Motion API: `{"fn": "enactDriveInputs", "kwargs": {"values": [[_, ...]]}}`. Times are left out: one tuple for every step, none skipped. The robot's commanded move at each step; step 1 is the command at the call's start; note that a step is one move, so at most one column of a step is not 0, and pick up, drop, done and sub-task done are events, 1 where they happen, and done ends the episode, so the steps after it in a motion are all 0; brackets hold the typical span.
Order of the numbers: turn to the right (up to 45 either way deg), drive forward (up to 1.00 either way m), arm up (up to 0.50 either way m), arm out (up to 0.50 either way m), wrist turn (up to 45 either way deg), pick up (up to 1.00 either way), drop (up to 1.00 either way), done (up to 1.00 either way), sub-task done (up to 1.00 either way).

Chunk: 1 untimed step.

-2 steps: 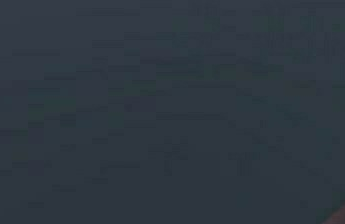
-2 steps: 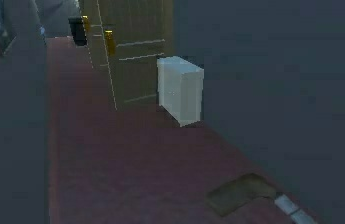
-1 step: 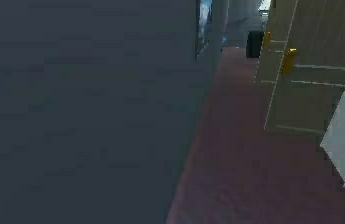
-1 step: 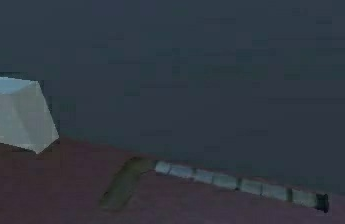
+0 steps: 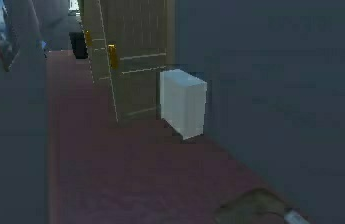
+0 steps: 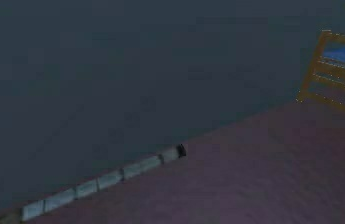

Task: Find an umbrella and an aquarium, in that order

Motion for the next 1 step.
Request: {"fn": "enactDriveInputs", "kwargs": {"values": [[45.0,0.00,0.00,0.00,0.0,0.00,0.00,0.00,0.00]]}}
